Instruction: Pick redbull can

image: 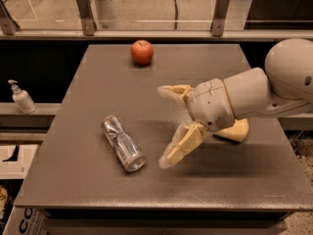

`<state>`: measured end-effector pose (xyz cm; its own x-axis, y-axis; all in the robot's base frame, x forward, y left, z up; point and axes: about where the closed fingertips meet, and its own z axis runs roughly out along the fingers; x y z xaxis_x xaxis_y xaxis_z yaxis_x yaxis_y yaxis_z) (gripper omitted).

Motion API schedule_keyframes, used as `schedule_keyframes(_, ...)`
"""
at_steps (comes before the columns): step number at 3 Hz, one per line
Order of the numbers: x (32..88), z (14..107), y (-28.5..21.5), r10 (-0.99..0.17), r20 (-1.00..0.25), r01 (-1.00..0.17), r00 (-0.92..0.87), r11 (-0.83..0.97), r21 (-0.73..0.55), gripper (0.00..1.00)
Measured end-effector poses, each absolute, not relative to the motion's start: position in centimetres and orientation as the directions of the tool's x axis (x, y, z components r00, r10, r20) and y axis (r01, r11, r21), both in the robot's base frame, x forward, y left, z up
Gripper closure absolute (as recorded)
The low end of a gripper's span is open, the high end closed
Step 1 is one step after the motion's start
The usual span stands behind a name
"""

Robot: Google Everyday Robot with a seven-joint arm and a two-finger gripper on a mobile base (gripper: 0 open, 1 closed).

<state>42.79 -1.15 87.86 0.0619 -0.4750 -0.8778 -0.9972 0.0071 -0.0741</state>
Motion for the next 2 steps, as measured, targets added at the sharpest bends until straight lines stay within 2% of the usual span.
schedule_keyframes(2, 43.1, 84.6, 3.9, -0.424, -0.902, -0.995, 0.081, 0.023, -0.1, 0.0)
